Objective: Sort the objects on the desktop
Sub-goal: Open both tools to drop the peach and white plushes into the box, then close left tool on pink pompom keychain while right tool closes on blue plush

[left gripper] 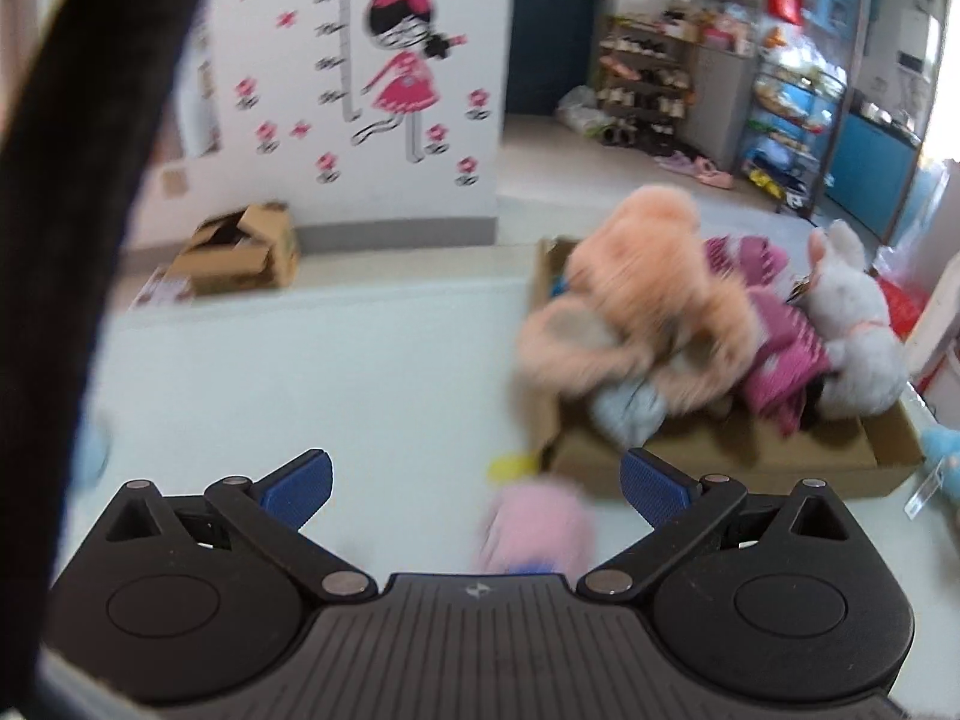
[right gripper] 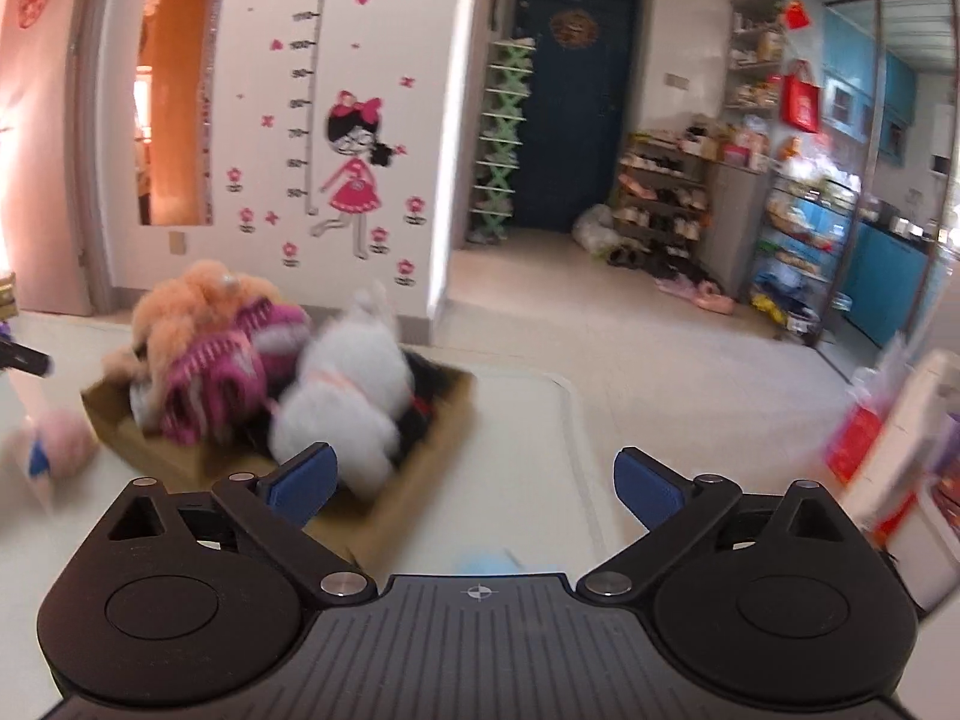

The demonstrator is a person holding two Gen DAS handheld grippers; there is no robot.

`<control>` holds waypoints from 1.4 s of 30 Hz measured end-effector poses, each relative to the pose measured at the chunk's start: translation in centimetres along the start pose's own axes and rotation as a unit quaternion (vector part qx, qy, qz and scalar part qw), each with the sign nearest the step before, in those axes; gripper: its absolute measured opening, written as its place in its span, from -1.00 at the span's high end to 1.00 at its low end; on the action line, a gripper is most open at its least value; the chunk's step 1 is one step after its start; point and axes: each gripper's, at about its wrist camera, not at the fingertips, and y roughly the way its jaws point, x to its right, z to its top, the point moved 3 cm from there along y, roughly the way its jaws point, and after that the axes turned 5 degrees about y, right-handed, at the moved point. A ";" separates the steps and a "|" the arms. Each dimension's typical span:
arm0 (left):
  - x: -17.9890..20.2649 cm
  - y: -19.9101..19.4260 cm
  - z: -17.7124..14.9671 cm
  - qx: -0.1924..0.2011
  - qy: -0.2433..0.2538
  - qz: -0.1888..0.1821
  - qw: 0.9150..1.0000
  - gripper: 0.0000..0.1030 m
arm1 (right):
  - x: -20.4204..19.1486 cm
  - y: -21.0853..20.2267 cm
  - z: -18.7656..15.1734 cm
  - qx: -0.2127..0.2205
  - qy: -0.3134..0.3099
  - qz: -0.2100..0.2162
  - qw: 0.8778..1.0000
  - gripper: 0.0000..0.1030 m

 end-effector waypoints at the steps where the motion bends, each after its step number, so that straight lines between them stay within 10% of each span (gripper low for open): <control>1: -0.5 -0.3 -0.4 -0.005 -0.005 -0.002 1.000 -0.98 | 0.9 -0.9 -0.9 0.001 0.006 -0.004 1.000 -0.98; 10: 0.6 0.8 -3.6 -0.032 -0.003 0.001 0.999 -0.98 | 3.0 -1.3 -7.4 -0.027 0.015 -0.008 0.999 -0.99; 34: 4.7 7.3 1.3 -0.048 0.020 0.021 0.998 -0.98 | 3.0 6.3 -10.1 -0.061 -0.045 0.023 0.997 -0.97; 42: 4.2 7.9 2.3 -0.039 0.015 0.028 0.999 -0.83 | 3.2 6.2 -10.0 -0.073 -0.030 0.023 0.997 -0.54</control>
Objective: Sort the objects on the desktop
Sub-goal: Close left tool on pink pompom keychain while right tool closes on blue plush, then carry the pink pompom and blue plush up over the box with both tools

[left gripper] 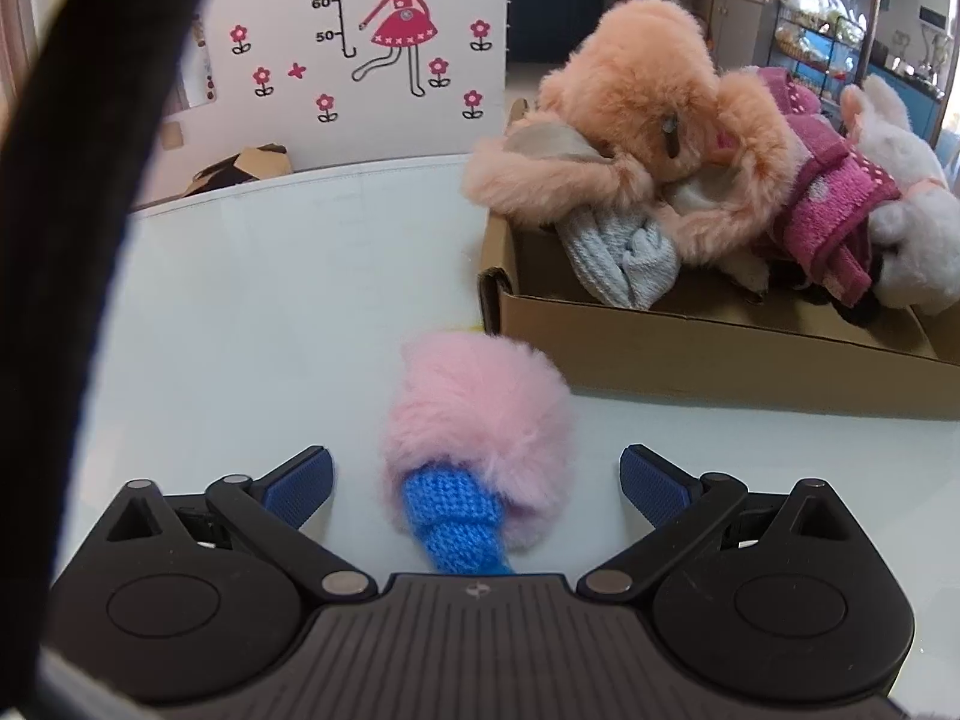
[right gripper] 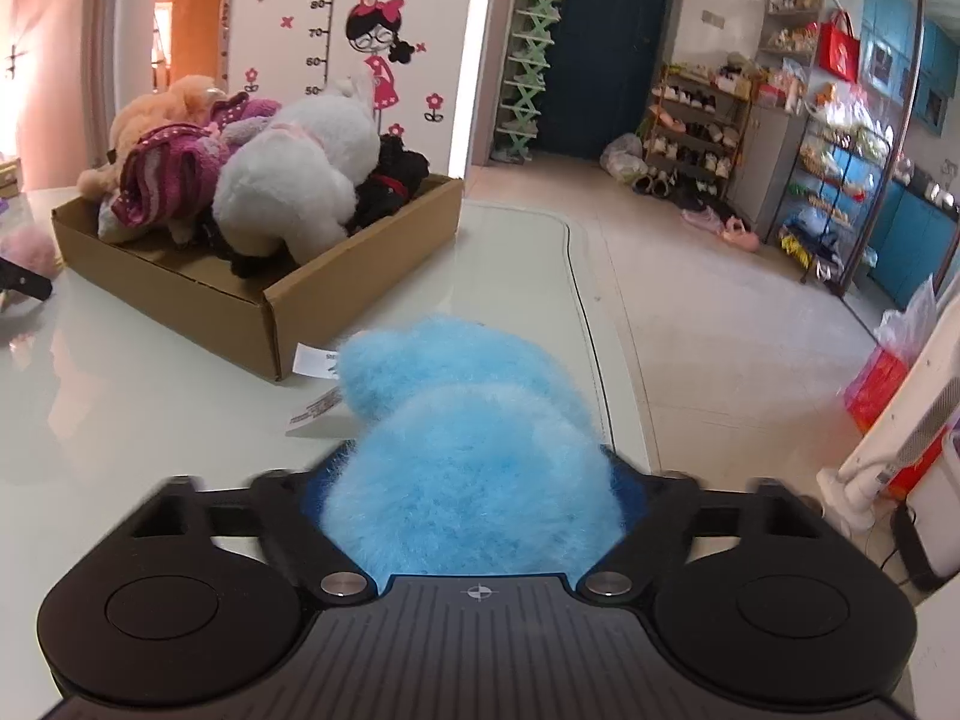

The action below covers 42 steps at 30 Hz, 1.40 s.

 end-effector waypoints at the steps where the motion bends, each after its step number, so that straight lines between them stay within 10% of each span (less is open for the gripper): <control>1: -0.2 -0.1 0.2 0.004 -0.002 0.001 1.000 -0.75 | 0.0 0.0 0.1 0.000 0.002 -0.002 1.000 -0.53; 6: -0.9 -0.5 1.2 0.019 0.000 0.002 1.000 0.28 | 0.1 -0.2 -0.1 0.002 0.013 -0.001 1.000 -0.49; 32: 2.7 -6.4 -1.5 0.081 0.046 -0.032 0.995 0.34 | -1.0 -6.5 0.7 0.032 0.094 0.020 0.995 -0.43; 42: 6.1 -7.6 3.1 0.113 0.047 -0.056 0.991 0.33 | -4.5 -10.5 6.2 0.099 0.096 0.044 0.989 -0.43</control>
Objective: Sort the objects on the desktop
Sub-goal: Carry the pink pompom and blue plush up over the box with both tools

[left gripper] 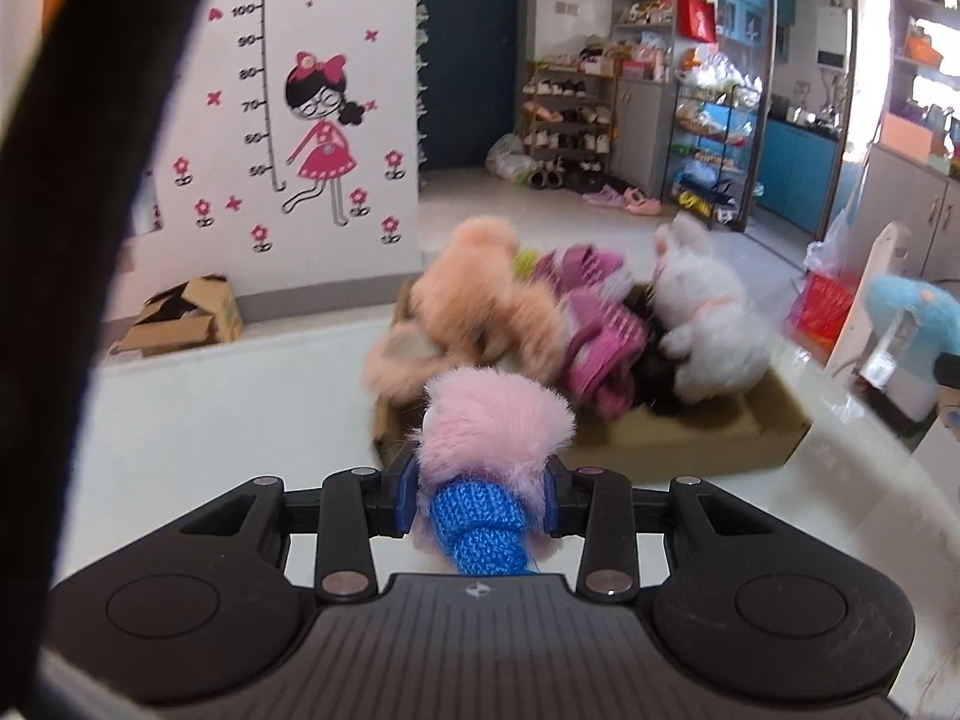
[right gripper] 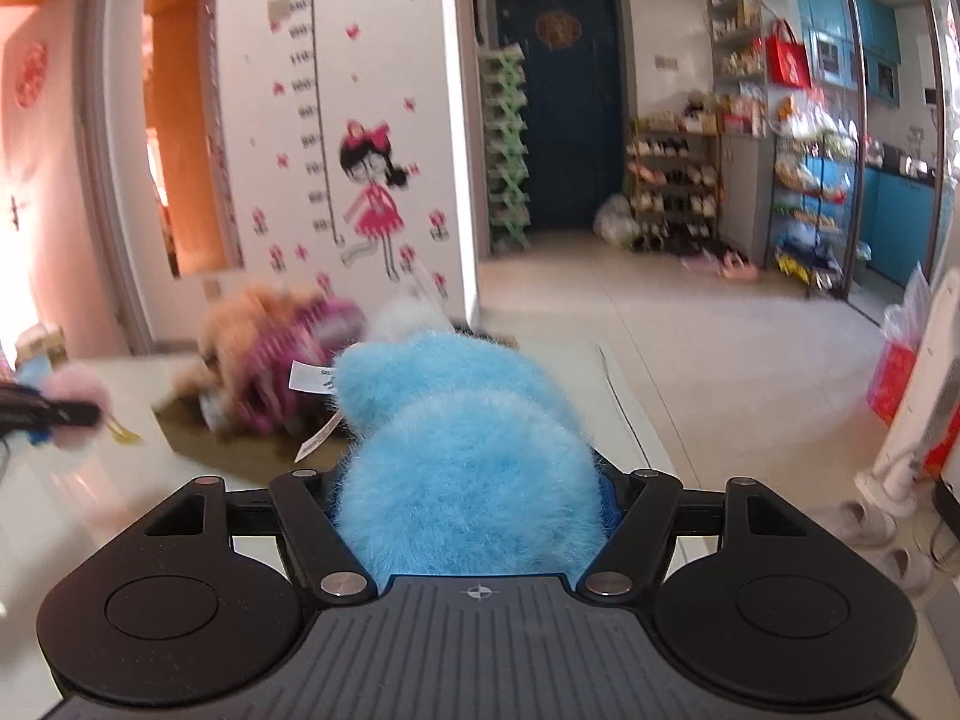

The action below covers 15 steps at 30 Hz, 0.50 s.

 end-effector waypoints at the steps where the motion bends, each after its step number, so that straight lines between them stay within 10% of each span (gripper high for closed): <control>1: 0.3 0.5 0.7 0.003 -0.001 -0.001 1.000 0.33 | -0.6 0.2 0.8 0.007 0.001 0.005 1.000 -0.43; 15: 3.0 11.9 10.0 0.023 -0.071 -0.031 0.997 0.32 | -6.8 9.0 6.8 0.069 0.038 0.004 0.997 -0.43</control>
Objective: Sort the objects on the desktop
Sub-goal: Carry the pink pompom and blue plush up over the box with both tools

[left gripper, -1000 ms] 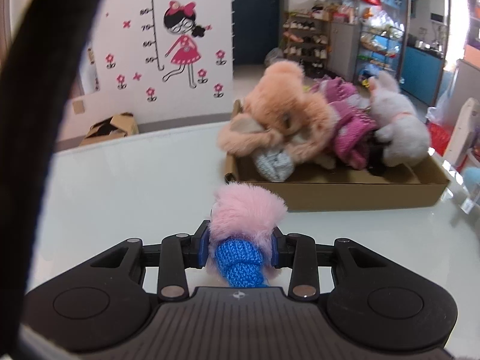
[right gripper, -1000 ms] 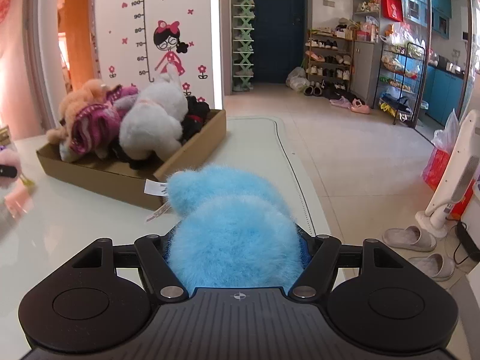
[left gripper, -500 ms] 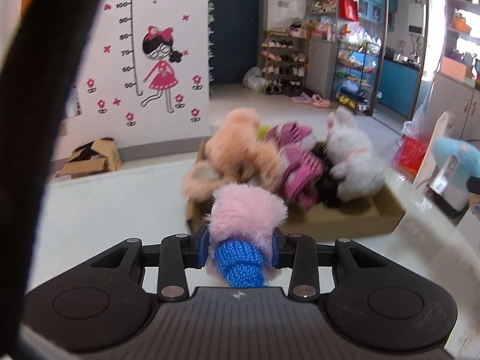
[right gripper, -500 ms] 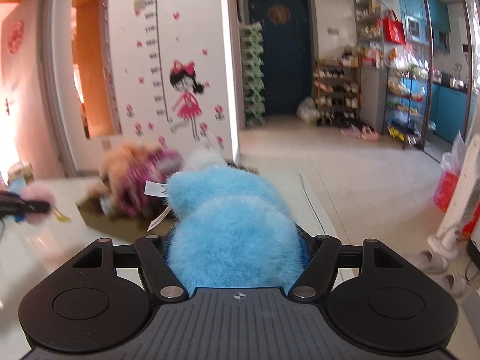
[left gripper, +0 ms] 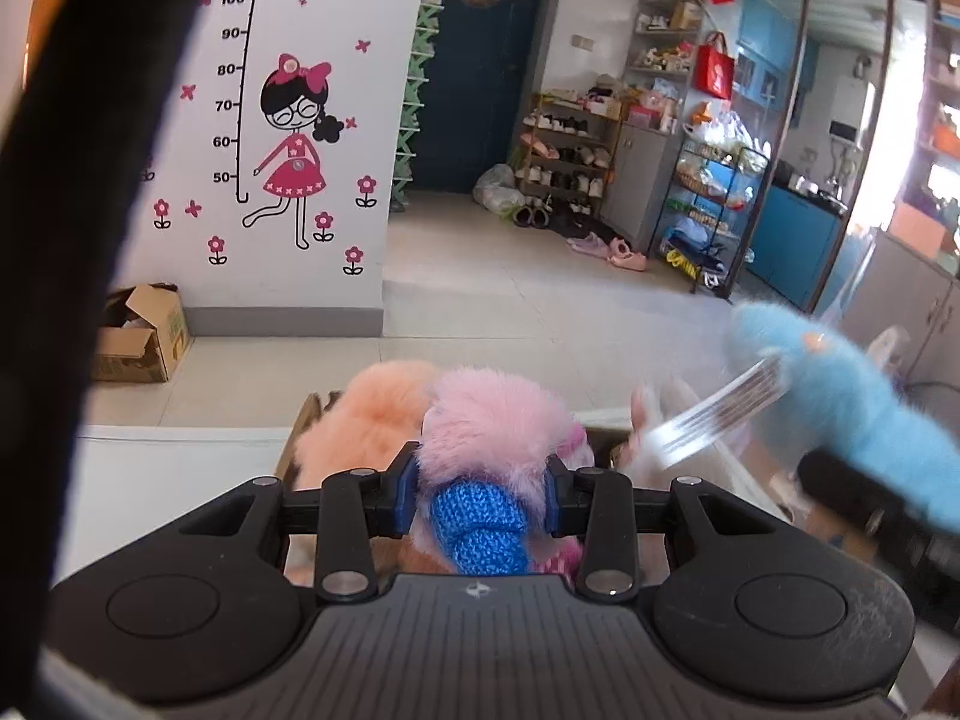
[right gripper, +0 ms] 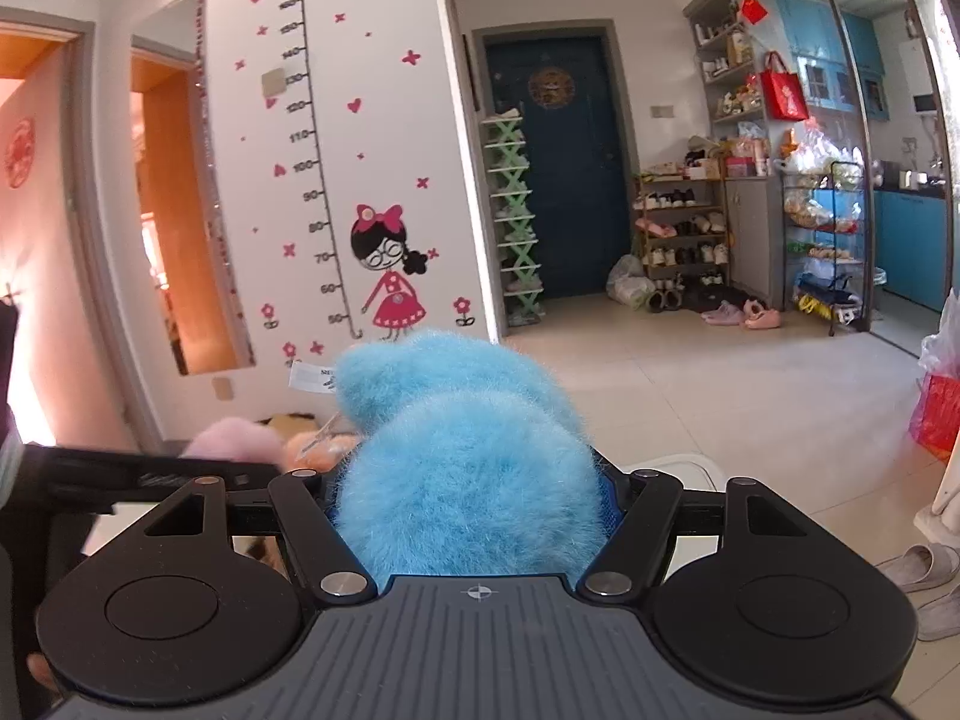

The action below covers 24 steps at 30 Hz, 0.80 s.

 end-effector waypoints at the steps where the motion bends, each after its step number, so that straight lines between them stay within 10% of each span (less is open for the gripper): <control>1: 0.0 0.6 0.2 -0.001 -0.006 -0.002 1.000 0.32 | -0.4 0.6 -0.2 0.005 -0.003 -0.006 1.000 -0.43; 24: -1.0 2.9 -3.9 -0.017 0.019 0.038 0.999 0.28 | -3.3 6.4 -5.9 0.002 -0.036 -0.060 0.998 -0.21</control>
